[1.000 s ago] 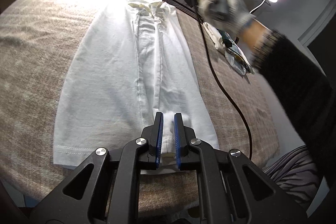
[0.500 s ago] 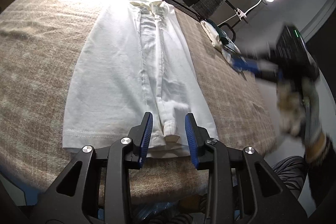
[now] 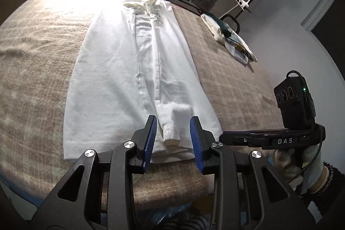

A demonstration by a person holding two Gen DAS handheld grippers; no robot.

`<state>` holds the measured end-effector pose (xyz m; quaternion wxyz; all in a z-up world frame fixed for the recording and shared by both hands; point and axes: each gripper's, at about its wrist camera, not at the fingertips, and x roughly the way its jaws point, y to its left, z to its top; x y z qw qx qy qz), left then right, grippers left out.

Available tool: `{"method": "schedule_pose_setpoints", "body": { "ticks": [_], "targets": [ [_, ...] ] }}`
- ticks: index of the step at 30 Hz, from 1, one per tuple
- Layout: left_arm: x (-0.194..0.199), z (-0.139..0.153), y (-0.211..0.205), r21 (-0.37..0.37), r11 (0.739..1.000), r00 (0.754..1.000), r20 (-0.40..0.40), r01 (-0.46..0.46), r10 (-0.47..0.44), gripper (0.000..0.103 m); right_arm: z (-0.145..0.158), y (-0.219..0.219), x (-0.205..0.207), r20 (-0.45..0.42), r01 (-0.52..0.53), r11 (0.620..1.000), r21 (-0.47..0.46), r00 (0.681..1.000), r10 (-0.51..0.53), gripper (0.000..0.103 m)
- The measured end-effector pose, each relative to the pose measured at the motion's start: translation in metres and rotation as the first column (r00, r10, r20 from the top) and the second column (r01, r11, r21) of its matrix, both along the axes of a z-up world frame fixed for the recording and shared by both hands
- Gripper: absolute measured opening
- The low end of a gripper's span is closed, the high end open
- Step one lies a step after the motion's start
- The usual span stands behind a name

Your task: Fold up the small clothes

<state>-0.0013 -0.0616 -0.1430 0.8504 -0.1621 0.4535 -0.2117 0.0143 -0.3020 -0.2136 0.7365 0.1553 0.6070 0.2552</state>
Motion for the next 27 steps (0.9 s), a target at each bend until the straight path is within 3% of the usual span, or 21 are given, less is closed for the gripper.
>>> {"method": "schedule_pose_setpoints", "body": {
  "ticks": [5, 6, 7, 10, 16, 20, 21, 22, 24, 26, 27],
  "targets": [
    [0.012, -0.012, -0.024, 0.127, 0.989, 0.997, -0.018, 0.071, -0.069, 0.03, -0.004, -0.004, 0.0, -0.014, 0.01, 1.0, 0.023, 1.0, -0.009, 0.032],
    [0.015, -0.017, -0.028, 0.149, 0.986, 0.997, -0.026, 0.079, -0.076, 0.026, -0.004, -0.005, 0.0, -0.015, 0.01, 1.0, 0.027, 1.0, -0.01, 0.032],
    [0.016, -0.021, -0.031, 0.166, 0.982, 0.996, -0.029, 0.088, -0.084, 0.008, -0.004, -0.007, -0.003, -0.016, 0.012, 0.999, 0.032, 1.0, -0.012, 0.032],
    [0.014, -0.024, -0.037, 0.191, 0.977, 0.995, -0.006, 0.1, -0.101, 0.002, -0.004, -0.011, -0.002, -0.025, 0.022, 0.998, 0.055, 0.999, -0.02, 0.034],
    [0.007, -0.005, -0.012, 0.046, 0.999, 1.0, 0.012, 0.018, -0.018, 0.001, -0.006, -0.019, -0.004, -0.05, 0.04, 0.99, 0.136, 0.998, -0.034, 0.054],
    [0.007, -0.012, -0.011, 0.068, 0.997, 1.0, -0.003, 0.028, -0.028, 0.001, -0.008, -0.02, -0.005, -0.056, 0.049, 0.986, 0.16, 0.998, -0.04, 0.055],
    [0.008, -0.017, -0.013, 0.083, 0.996, 1.0, -0.015, 0.029, -0.028, 0.001, -0.007, -0.019, -0.005, -0.054, 0.048, 0.986, 0.162, 0.998, -0.039, 0.05],
    [0.008, -0.022, -0.015, 0.091, 0.995, 0.999, -0.027, 0.028, -0.026, 0.001, -0.007, -0.019, -0.004, -0.05, 0.043, 0.987, 0.155, 0.998, -0.036, 0.024],
    [0.007, -0.024, -0.013, 0.088, 0.996, 0.999, -0.038, 0.02, -0.017, 0.002, -0.012, -0.013, -0.002, -0.061, 0.016, 0.996, 0.091, 0.998, -0.01, 0.002],
    [0.002, -0.014, -0.008, 0.071, 0.997, 1.0, -0.02, 0.009, -0.008, 0.001, -0.01, -0.009, -0.006, -0.047, 0.009, 0.998, 0.064, 0.999, -0.006, 0.0],
    [0.0, -0.008, -0.008, 0.103, 0.995, 1.0, 0.013, 0.008, -0.009, 0.001, -0.004, -0.008, -0.008, -0.029, -0.001, 0.998, 0.056, 1.0, 0.003, 0.0]
  ]
}}
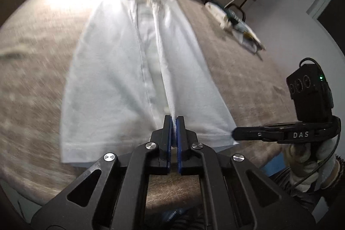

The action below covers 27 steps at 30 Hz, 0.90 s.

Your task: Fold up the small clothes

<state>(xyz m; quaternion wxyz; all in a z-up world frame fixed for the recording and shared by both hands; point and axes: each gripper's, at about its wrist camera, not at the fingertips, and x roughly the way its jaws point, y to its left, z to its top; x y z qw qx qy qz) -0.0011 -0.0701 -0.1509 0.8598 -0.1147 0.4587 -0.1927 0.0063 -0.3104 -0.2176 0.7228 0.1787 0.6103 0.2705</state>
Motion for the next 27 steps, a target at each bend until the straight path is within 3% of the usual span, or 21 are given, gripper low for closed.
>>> {"method": "schedule_pose_setpoints", "body": {
  "ticks": [3, 6, 8, 9, 11, 12, 13, 14, 18, 23, 25, 27],
  "targets": [
    [0.001, -0.006, -0.007, 0.052, 0.997, 0.998, -0.013, 0.054, -0.054, 0.002, 0.015, 0.002, -0.005, 0.072, -0.034, 0.999, -0.028, 0.997, 0.036, 0.0],
    [-0.003, -0.012, -0.007, 0.102, 0.99, 0.995, -0.048, 0.096, -0.092, 0.002, 0.006, 0.007, -0.007, 0.066, -0.047, 0.991, -0.126, 0.996, 0.056, 0.0],
    [-0.009, -0.004, 0.005, 0.119, 0.988, 0.995, -0.037, 0.094, -0.09, 0.005, 0.006, 0.008, -0.008, 0.065, -0.052, 0.991, -0.125, 0.996, 0.06, 0.001],
    [-0.012, 0.002, 0.013, 0.125, 0.989, 0.997, -0.025, 0.081, -0.078, 0.01, 0.009, 0.009, -0.009, 0.07, -0.066, 0.991, -0.121, 0.995, 0.075, 0.004],
    [-0.016, 0.014, 0.038, 0.12, 0.992, 1.0, -0.002, 0.028, -0.028, 0.048, 0.014, 0.007, -0.011, 0.082, -0.077, 0.992, -0.101, 0.993, 0.085, 0.01],
    [-0.017, 0.018, 0.052, 0.112, 0.994, 1.0, 0.002, -0.006, 0.006, 0.055, 0.016, 0.004, -0.013, 0.084, -0.071, 0.994, -0.086, 0.993, 0.079, 0.029],
    [-0.016, 0.019, 0.061, 0.105, 0.994, 1.0, -0.001, -0.029, 0.029, 0.056, 0.016, -0.001, -0.013, 0.082, -0.06, 0.996, -0.061, 0.995, 0.065, 0.043],
    [-0.014, 0.019, 0.074, 0.098, 0.994, 0.998, -0.02, -0.053, 0.055, 0.056, 0.016, -0.008, -0.014, 0.08, -0.046, 0.998, -0.037, 0.996, 0.049, 0.044],
    [-0.003, -0.003, 0.101, 0.074, 0.991, 0.984, -0.133, -0.107, 0.117, 0.056, 0.009, -0.014, -0.012, 0.032, -0.019, 0.999, 0.031, 0.999, 0.018, 0.044],
    [0.001, -0.033, 0.114, -0.094, 0.987, 0.952, -0.29, -0.133, 0.101, 0.056, 0.004, -0.007, -0.009, 0.004, -0.029, 0.998, 0.058, 1.0, 0.029, 0.041],
    [0.002, -0.035, 0.117, -0.142, 0.978, 0.945, -0.312, -0.151, 0.1, 0.054, 0.0, -0.007, -0.008, -0.014, -0.008, 0.996, 0.092, 1.0, 0.009, 0.04],
    [0.006, -0.038, 0.121, -0.181, 0.97, 0.935, -0.34, -0.165, 0.096, 0.035, -0.004, -0.009, -0.003, -0.039, 0.008, 0.991, 0.132, 0.999, -0.003, 0.037]
  ]
}}
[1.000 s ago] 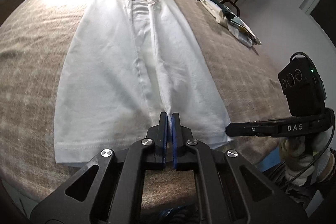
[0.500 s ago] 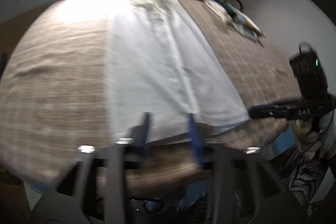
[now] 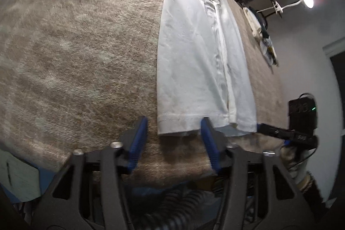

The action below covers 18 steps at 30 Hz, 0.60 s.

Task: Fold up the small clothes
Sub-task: 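Grasp the shirt hem with both grippers and fold it toward the collar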

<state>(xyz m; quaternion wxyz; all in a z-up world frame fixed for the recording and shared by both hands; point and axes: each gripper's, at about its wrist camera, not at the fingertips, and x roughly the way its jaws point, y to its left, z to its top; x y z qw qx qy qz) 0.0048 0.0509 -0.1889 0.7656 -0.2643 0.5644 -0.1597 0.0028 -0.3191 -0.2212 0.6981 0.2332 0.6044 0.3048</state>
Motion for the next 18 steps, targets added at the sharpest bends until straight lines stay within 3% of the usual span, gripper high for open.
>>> {"method": "schedule_pose_setpoints", "body": {
  "ticks": [1, 2, 4, 7, 18],
  "targets": [
    [0.003, -0.004, 0.003, -0.022, 1.0, 0.999, -0.027, -0.019, 0.019, 0.016, -0.002, -0.002, 0.001, -0.009, 0.004, 1.0, 0.018, 1.0, -0.003, 0.033],
    [0.005, -0.008, 0.006, -0.033, 0.999, 0.998, -0.044, -0.035, 0.033, 0.009, -0.003, -0.002, 0.003, -0.018, 0.006, 0.999, 0.031, 1.0, -0.006, 0.03],
    [0.005, -0.01, 0.009, -0.055, 0.997, 0.998, -0.052, -0.047, 0.044, 0.005, -0.005, -0.001, 0.004, -0.027, 0.006, 0.999, 0.034, 1.0, -0.005, 0.012],
    [0.005, 0.002, 0.007, -0.059, 0.998, 0.999, -0.01, -0.034, 0.034, 0.003, -0.004, 0.005, 0.004, -0.024, -0.002, 1.0, 0.013, 1.0, 0.002, 0.003],
    [0.051, 0.048, 0.003, -0.047, 0.998, 0.994, 0.098, -0.044, 0.048, 0.003, 0.031, 0.003, 0.023, 0.041, 0.107, 0.989, 0.103, 0.993, -0.112, 0.001]
  ]
}}
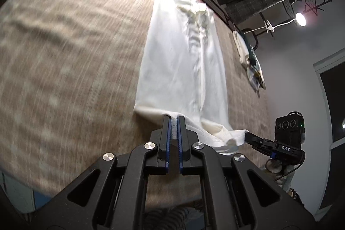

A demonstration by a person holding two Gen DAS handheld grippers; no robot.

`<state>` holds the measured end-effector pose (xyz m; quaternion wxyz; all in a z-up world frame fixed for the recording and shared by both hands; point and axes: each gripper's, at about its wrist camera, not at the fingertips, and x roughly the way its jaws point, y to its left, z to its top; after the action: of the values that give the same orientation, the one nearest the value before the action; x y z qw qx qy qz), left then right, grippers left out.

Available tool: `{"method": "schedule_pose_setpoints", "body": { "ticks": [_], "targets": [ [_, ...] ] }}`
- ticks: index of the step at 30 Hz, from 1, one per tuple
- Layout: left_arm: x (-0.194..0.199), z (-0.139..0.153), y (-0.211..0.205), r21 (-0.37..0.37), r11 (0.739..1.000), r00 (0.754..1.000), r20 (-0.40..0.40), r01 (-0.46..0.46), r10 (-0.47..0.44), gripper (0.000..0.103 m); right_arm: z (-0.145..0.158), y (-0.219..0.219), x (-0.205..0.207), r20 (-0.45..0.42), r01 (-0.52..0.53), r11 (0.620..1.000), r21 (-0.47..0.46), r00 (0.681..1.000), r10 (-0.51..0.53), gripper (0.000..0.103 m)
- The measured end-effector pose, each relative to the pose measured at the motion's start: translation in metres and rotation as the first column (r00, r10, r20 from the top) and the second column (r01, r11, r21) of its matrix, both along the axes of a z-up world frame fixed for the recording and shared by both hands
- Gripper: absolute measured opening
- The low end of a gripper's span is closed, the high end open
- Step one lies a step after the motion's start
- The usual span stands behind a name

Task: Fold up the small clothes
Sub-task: 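Grasp the shirt hem with both grippers and fold it toward the collar, then open both grippers and move them to the collar end of the shirt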

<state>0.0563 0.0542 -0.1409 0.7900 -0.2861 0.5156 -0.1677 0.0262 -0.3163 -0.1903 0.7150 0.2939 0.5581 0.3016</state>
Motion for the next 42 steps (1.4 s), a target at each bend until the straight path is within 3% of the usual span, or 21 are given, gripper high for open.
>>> {"method": "schedule_pose_setpoints", "body": {
  "ticks": [8, 17, 20, 21, 22, 23, 28, 34, 38, 42],
  "targets": [
    [0.066, 0.009, -0.003, 0.025, 1.0, 1.0, 0.026, -0.016, 0.015, 0.003, 0.024, -0.008, 0.057, 0.054, 0.055, 0.998, -0.011, 0.997, -0.054, 0.001],
    [0.111, -0.02, 0.001, 0.051, 0.997, 0.998, -0.026, -0.051, 0.052, 0.003, 0.011, -0.015, 0.098, 0.03, 0.089, 0.996, -0.011, 0.996, -0.089, 0.002],
    [0.114, -0.021, 0.003, 0.074, 0.995, 0.997, -0.022, -0.066, 0.067, 0.006, 0.01, -0.008, 0.109, 0.03, 0.077, 0.996, -0.042, 0.997, -0.076, 0.009],
    [0.115, -0.02, 0.006, 0.072, 0.995, 0.997, -0.014, -0.069, 0.07, 0.011, 0.012, -0.007, 0.112, 0.033, 0.08, 0.995, -0.055, 0.996, -0.078, 0.02],
    [0.114, -0.016, 0.009, 0.072, 0.995, 0.997, 0.003, -0.075, 0.075, 0.023, 0.015, -0.009, 0.112, 0.047, 0.088, 0.994, -0.063, 0.995, -0.085, 0.024],
    [0.111, -0.012, 0.011, 0.078, 0.994, 0.997, 0.022, -0.079, 0.077, 0.028, 0.017, -0.008, 0.12, 0.063, 0.096, 0.993, -0.071, 0.994, -0.092, 0.024],
    [0.089, 0.004, 0.002, 0.154, 0.988, 0.993, 0.113, -0.001, -0.016, 0.028, 0.03, -0.008, 0.113, 0.145, 0.03, 0.994, -0.106, 0.989, -0.015, 0.024],
    [0.083, -0.012, -0.029, 0.217, 0.969, 0.987, 0.083, 0.115, -0.135, 0.028, 0.014, 0.017, 0.108, 0.131, -0.059, 0.984, -0.167, 0.988, 0.082, 0.024],
    [0.084, -0.043, -0.021, 0.336, 0.939, 0.998, -0.024, 0.068, -0.064, 0.028, 0.002, 0.029, 0.109, 0.123, -0.086, 0.963, -0.256, 0.985, 0.121, 0.024],
    [0.073, -0.043, -0.013, 0.401, 0.915, 0.999, 0.009, 0.036, -0.044, 0.024, 0.004, 0.025, 0.109, 0.133, -0.052, 0.944, -0.326, 0.986, 0.1, 0.021]
  ]
}}
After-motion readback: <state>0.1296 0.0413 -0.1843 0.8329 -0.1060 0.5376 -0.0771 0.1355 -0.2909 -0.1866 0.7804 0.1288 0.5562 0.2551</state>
